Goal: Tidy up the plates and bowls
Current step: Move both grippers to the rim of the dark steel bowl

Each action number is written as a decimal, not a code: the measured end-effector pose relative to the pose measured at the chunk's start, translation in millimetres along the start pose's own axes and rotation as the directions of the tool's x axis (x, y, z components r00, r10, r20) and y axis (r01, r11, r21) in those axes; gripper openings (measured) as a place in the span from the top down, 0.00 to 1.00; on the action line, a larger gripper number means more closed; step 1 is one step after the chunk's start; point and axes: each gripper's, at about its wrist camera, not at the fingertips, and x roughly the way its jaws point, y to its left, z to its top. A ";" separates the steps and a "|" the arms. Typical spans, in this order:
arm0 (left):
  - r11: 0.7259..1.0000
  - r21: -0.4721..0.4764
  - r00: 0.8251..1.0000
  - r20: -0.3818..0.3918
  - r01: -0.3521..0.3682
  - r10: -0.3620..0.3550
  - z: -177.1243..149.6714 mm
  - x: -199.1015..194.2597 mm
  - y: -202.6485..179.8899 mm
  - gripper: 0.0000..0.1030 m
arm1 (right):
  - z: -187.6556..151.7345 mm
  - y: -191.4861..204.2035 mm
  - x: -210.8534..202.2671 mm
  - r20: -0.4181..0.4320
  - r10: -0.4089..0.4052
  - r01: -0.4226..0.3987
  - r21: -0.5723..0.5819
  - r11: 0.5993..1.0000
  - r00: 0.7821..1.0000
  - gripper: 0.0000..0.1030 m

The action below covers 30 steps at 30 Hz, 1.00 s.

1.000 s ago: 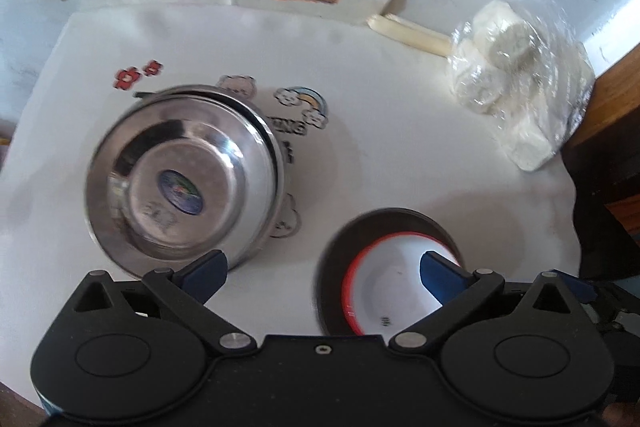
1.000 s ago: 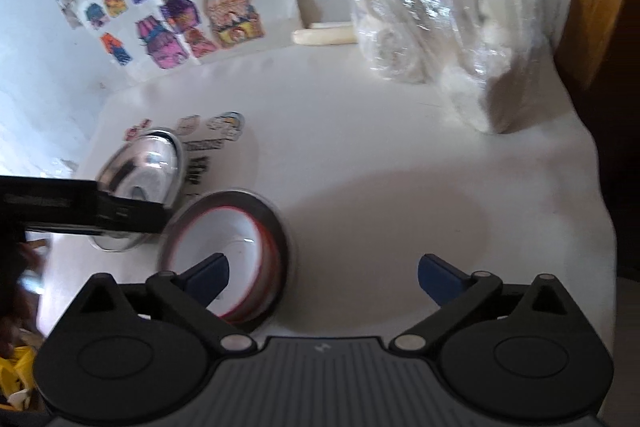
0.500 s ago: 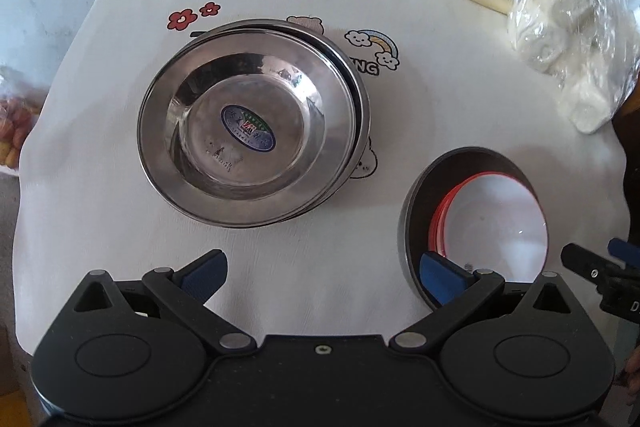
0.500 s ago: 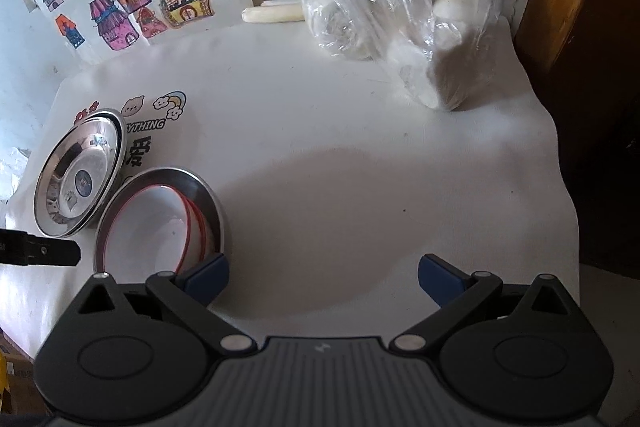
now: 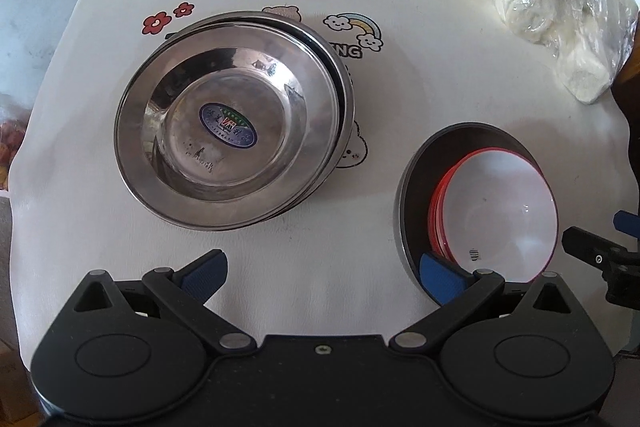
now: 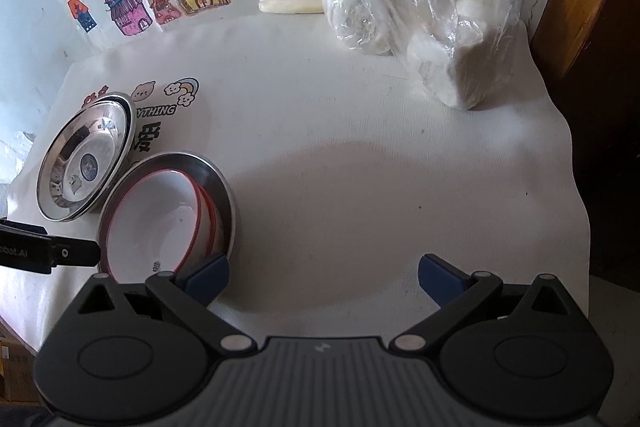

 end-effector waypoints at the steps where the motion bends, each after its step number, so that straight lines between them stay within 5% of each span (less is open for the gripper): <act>1: 1.000 0.002 1.000 -0.002 -0.002 0.002 0.4 0.7 -0.2 0.01 | 0.3 0.1 0.2 0.000 0.001 -0.001 -0.001 1.000 1.000 0.00; 30: 1.000 0.019 1.000 -0.018 -0.014 0.014 5.9 7.9 -4.2 0.01 | 12.7 19.7 30.6 -0.023 -0.035 0.033 -0.098 0.995 0.999 0.00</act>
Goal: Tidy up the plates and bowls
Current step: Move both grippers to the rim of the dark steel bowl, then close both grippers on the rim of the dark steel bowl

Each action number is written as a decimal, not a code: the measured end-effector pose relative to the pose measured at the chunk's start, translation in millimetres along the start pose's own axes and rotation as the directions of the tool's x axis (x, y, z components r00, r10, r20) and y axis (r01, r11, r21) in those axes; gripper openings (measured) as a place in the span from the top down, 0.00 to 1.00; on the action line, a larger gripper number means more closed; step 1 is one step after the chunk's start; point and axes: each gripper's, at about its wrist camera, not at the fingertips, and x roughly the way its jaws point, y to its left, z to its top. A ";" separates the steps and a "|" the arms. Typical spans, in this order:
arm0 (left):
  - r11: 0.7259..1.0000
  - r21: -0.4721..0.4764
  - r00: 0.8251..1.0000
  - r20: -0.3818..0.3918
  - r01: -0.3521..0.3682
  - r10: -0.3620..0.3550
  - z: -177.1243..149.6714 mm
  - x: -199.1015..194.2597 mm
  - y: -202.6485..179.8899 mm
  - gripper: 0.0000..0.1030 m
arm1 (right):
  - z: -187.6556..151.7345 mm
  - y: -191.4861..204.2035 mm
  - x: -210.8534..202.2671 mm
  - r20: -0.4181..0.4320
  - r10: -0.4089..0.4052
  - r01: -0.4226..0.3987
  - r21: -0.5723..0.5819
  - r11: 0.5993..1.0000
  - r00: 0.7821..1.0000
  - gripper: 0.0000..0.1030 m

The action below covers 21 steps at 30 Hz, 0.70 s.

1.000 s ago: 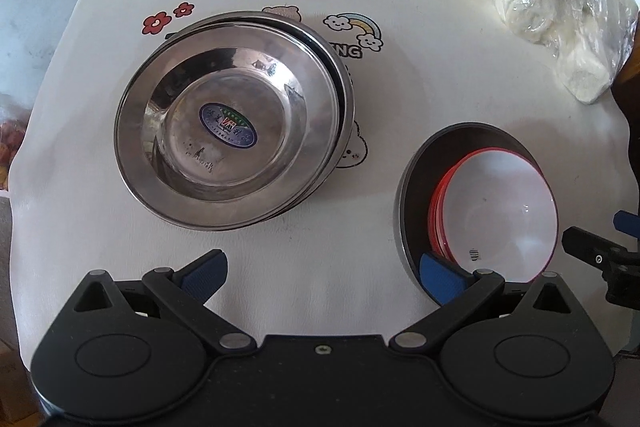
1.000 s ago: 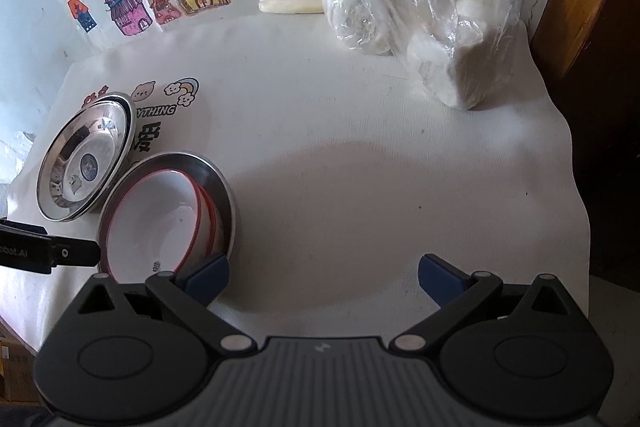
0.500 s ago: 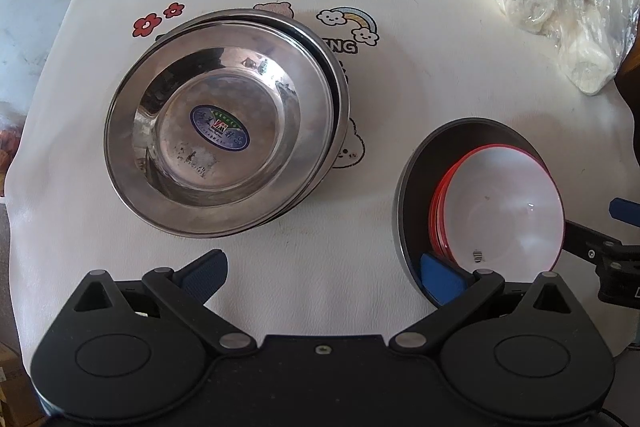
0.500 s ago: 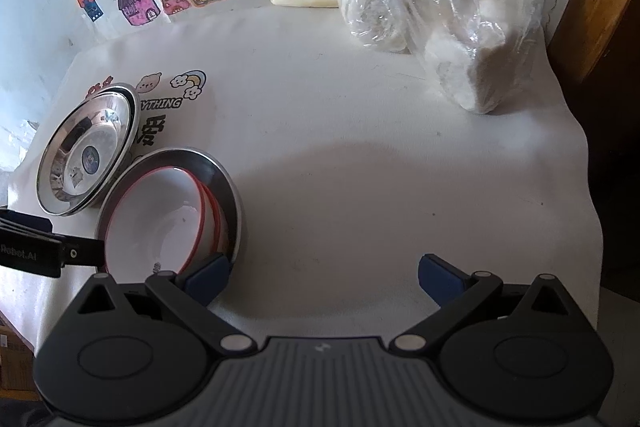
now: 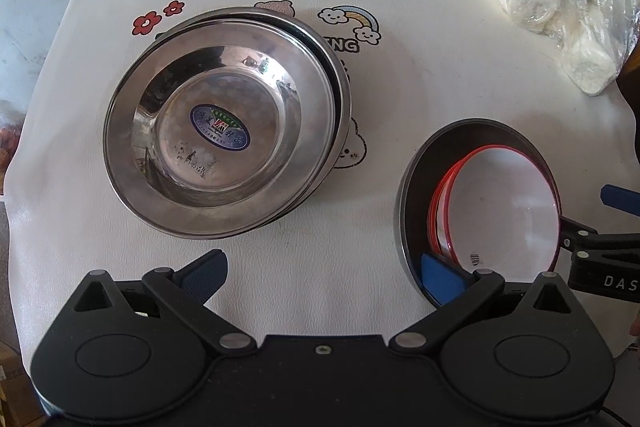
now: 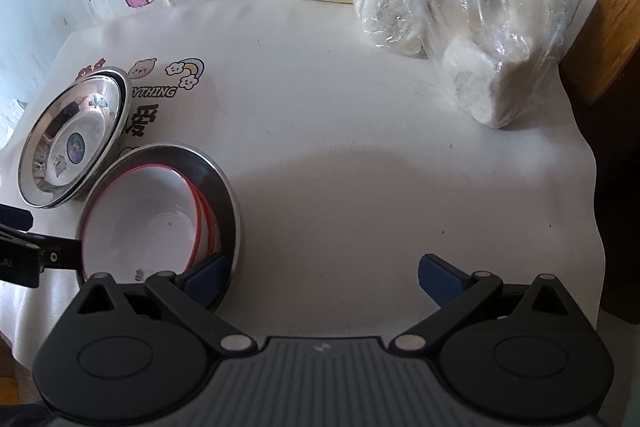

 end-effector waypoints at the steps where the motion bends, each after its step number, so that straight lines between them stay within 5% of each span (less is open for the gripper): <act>1: 1.000 0.000 1.000 -0.001 0.000 0.000 0.3 0.5 0.2 0.01 | 0.3 0.6 1.1 0.001 -0.001 0.001 -0.007 1.000 1.000 0.00; 13: 1.000 0.024 1.000 -0.012 -0.020 0.020 0.4 6.8 -7.9 0.01 | -1.3 8.3 1.5 0.037 -0.012 0.014 -0.058 0.998 0.999 0.05; 21: 0.999 0.027 1.000 -0.006 -0.028 0.028 1.3 5.6 -11.4 0.02 | -1.2 12.1 -3.6 0.040 0.058 -0.055 -0.060 0.997 0.998 0.35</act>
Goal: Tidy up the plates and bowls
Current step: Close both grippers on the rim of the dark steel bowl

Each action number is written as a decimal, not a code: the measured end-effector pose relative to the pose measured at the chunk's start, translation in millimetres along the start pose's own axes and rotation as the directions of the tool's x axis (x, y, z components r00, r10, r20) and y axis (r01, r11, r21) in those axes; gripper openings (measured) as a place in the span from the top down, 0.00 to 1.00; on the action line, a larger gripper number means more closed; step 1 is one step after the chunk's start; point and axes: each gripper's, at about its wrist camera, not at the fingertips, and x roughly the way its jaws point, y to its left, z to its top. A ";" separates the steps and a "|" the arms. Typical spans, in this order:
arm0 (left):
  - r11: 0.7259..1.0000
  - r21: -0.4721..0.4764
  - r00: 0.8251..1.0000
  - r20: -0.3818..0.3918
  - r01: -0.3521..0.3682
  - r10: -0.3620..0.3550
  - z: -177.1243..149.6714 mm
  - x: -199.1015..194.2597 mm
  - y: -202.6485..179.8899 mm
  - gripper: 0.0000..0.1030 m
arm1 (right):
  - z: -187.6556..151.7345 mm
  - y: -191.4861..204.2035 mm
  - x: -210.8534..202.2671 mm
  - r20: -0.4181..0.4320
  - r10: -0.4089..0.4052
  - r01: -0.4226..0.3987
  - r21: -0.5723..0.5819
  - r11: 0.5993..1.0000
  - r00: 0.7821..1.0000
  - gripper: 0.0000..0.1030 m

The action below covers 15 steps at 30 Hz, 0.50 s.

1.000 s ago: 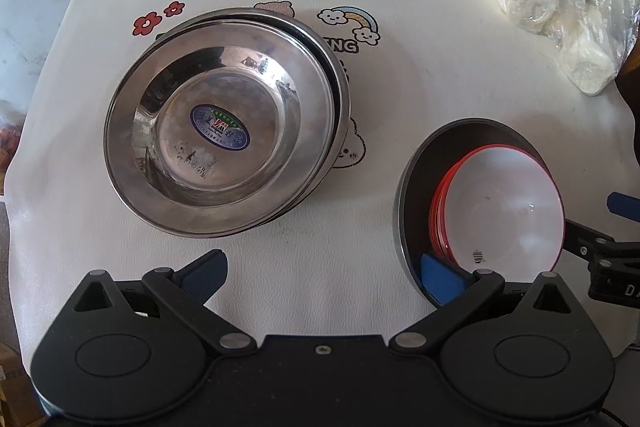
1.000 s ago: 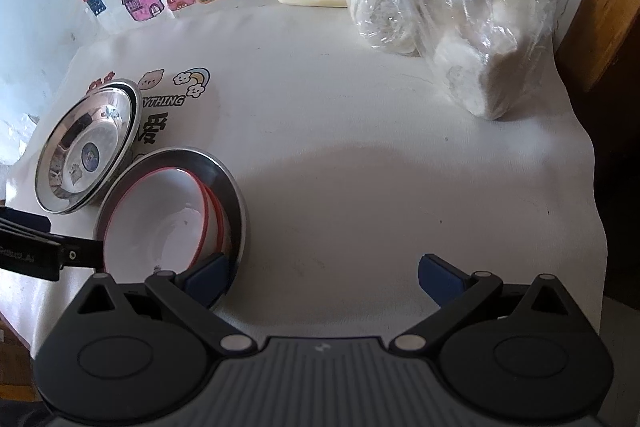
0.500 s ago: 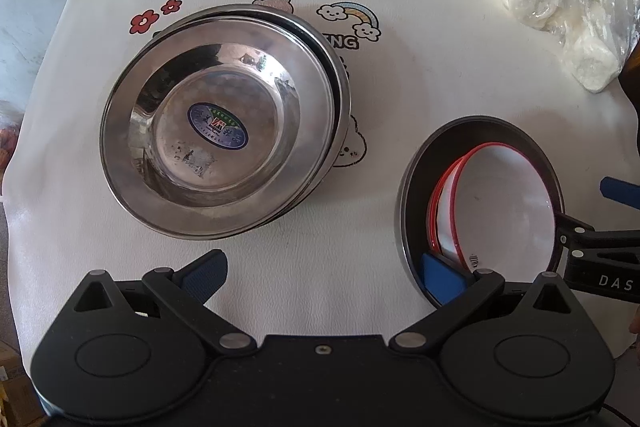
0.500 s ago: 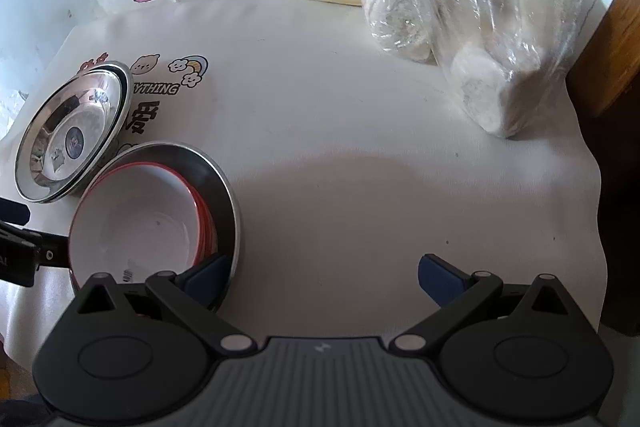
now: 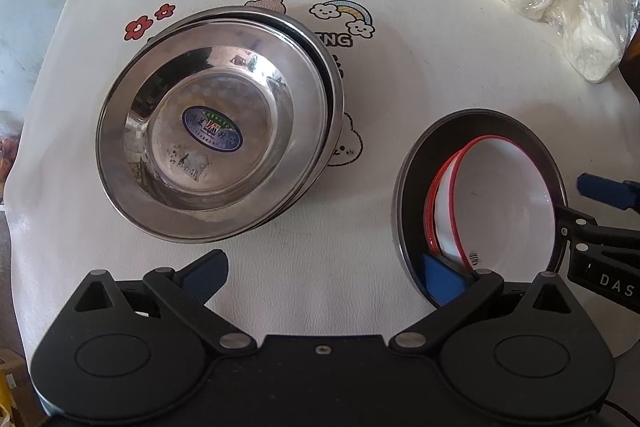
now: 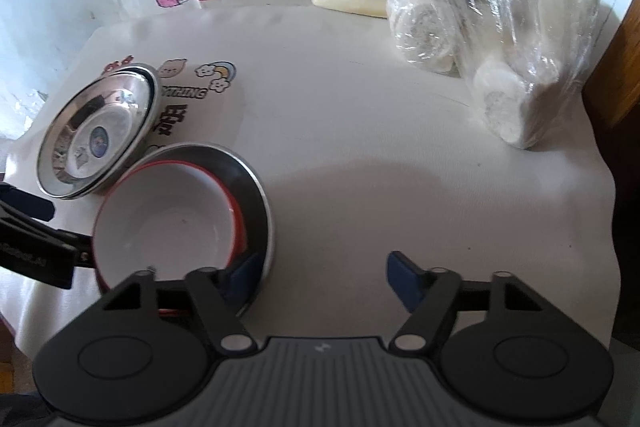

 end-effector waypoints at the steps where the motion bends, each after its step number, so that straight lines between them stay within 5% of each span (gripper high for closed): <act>1: 1.000 0.001 1.000 0.001 0.000 0.000 -0.1 -0.2 -0.4 0.03 | 0.4 0.7 -0.4 0.000 0.008 -0.008 0.000 1.000 1.000 0.37; 8: 1.000 -0.003 1.000 0.001 0.013 -0.013 -1.1 -0.5 -0.4 0.07 | 0.0 2.9 -0.7 0.000 0.055 -0.055 0.014 0.998 0.998 0.57; 15: 0.999 0.001 0.999 -0.014 0.041 -0.041 1.2 -1.4 -3.4 0.22 | 0.0 5.5 -1.1 0.000 0.085 -0.085 0.017 0.996 0.996 0.73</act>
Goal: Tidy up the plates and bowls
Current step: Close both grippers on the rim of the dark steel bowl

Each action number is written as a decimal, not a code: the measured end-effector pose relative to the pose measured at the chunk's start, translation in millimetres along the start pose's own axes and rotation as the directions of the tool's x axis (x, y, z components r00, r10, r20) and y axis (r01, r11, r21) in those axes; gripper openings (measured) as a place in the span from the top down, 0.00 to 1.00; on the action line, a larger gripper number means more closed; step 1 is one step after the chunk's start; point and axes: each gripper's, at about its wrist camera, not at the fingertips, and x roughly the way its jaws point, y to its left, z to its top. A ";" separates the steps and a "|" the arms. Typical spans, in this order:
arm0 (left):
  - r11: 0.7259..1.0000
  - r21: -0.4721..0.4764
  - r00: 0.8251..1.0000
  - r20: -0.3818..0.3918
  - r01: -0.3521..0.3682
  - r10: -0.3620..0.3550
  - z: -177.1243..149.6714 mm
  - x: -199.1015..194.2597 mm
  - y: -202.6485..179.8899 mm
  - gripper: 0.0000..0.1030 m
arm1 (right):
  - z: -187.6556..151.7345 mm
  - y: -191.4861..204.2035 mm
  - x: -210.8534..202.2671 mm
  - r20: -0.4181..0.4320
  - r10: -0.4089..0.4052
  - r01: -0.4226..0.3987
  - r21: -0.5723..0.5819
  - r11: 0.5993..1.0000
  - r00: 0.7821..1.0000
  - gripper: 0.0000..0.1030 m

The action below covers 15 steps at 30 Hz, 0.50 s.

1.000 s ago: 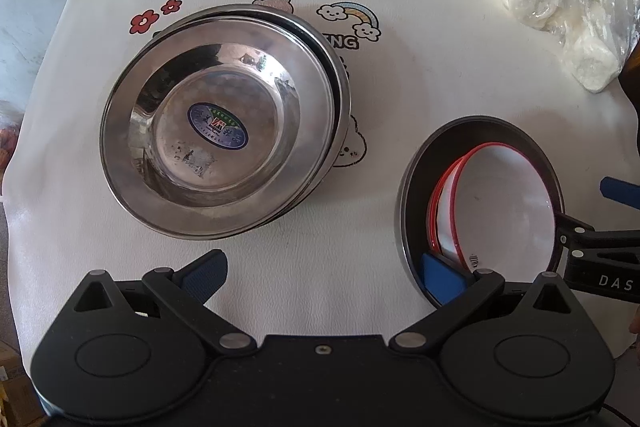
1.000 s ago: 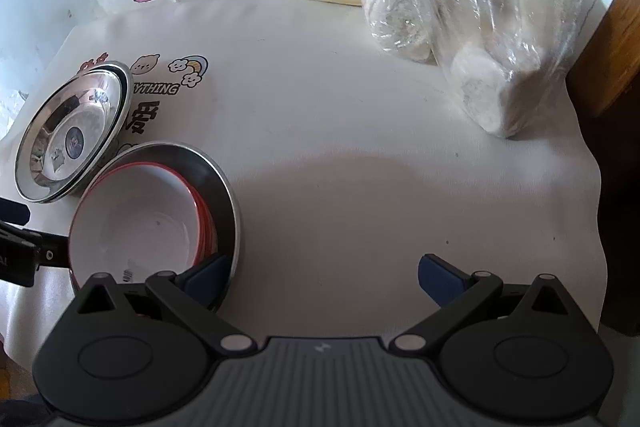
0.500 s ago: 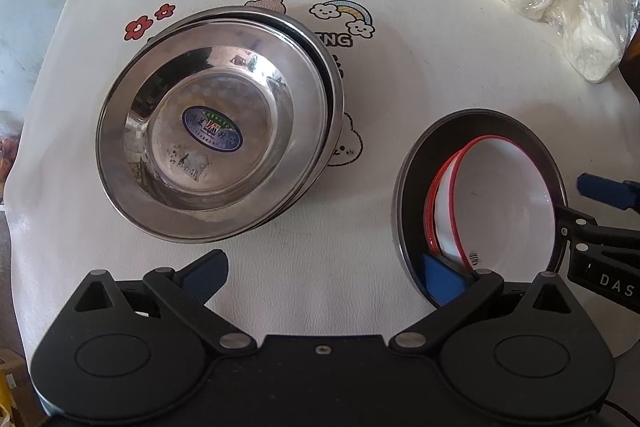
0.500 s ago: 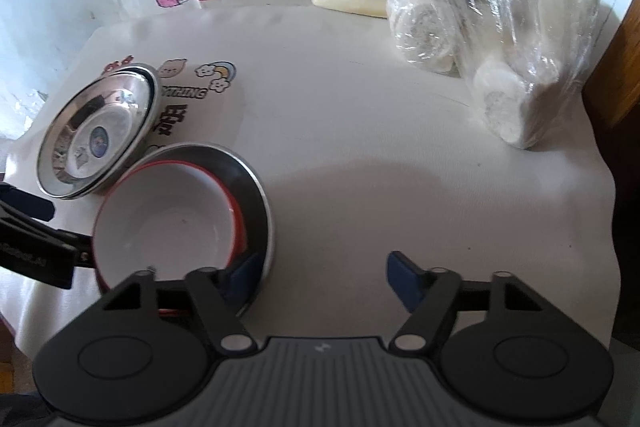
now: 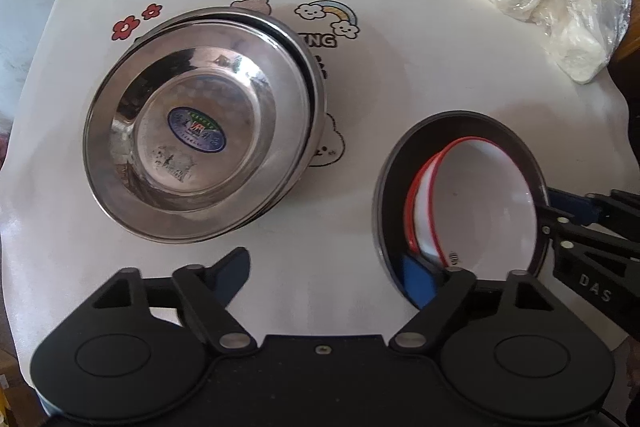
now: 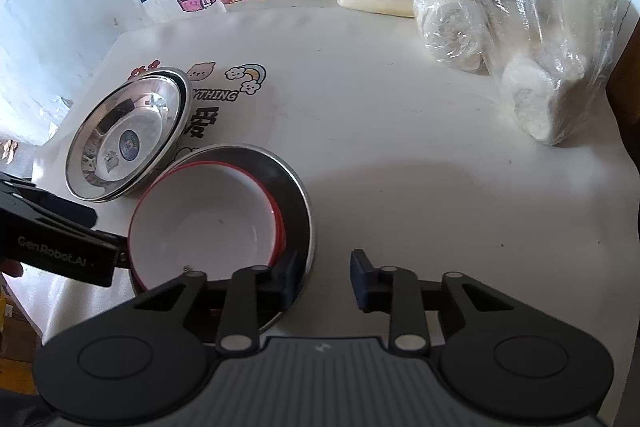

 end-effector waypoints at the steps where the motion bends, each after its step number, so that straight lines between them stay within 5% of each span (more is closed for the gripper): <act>1: 1.000 0.000 1.000 0.000 0.004 -0.004 0.0 0.1 -0.2 0.25 | 0.7 0.0 0.6 -0.003 0.006 -0.006 0.004 1.000 1.000 0.74; 15: 0.993 0.021 0.993 -0.030 0.113 -0.112 4.7 1.8 -9.6 0.74 | 3.6 -5.5 6.1 -0.034 0.065 -0.062 0.084 0.995 0.997 0.87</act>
